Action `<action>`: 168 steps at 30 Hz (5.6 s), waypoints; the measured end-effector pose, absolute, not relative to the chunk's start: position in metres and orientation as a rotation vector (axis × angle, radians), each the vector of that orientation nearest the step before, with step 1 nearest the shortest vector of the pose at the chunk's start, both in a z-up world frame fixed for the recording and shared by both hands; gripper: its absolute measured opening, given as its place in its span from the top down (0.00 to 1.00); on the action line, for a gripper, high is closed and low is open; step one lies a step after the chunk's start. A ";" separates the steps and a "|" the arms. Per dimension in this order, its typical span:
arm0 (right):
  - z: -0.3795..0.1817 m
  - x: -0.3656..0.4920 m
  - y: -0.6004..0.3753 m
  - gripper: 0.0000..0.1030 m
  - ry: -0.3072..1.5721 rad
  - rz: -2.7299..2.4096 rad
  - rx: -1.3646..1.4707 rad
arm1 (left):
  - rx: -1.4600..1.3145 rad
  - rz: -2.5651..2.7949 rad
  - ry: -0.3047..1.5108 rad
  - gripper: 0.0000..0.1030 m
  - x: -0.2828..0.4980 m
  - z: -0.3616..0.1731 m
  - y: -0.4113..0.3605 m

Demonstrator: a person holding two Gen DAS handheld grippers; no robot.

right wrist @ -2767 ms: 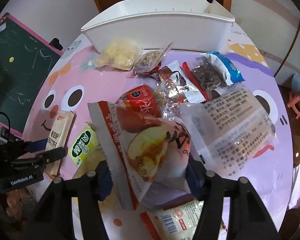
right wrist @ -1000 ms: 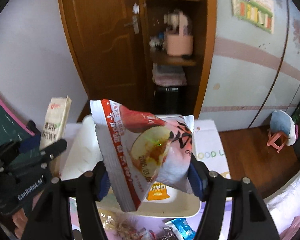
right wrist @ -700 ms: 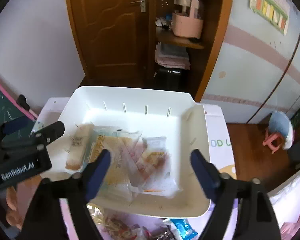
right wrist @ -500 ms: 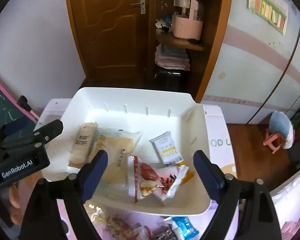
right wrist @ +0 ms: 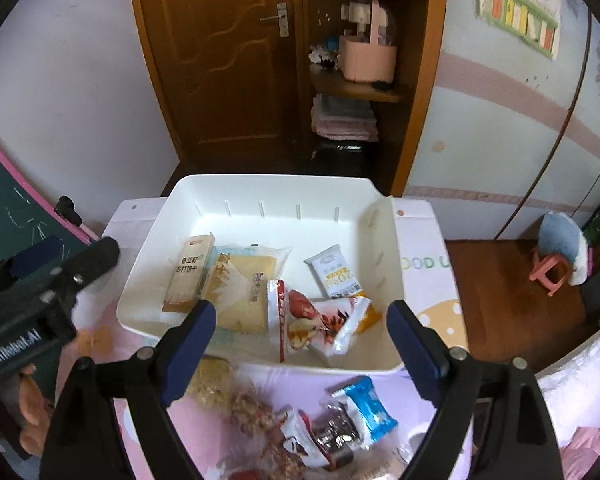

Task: Organize snacks
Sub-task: 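Lift both packs into the white basket and open both tools, then move both tools back over the remaining snacks, then grasp the clear puffed-snack bag with the left tool while the right tool grasps the LIPO pack, then carry both packs over the white basket and open both tools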

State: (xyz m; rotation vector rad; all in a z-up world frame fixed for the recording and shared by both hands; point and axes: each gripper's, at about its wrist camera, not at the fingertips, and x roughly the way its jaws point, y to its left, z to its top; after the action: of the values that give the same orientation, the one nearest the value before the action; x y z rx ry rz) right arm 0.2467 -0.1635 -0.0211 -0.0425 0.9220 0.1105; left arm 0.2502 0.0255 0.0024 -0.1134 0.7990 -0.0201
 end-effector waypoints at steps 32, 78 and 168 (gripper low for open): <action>0.045 0.028 -0.211 0.15 0.708 0.021 -0.092 | -0.039 -0.183 0.681 0.00 0.019 0.072 0.019; -0.204 0.000 -0.212 0.15 1.204 0.305 -0.172 | 0.029 -0.271 1.310 0.09 0.024 -0.205 -0.053; 0.058 0.167 -0.203 0.53 0.598 0.171 -0.035 | -0.003 0.024 0.786 0.46 0.196 0.047 0.014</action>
State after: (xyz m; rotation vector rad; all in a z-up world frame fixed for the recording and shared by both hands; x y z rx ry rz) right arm 0.1667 -0.2028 0.0581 -0.0350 0.5984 0.1712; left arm 0.1958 0.0142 0.0470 -0.0031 0.7864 0.0240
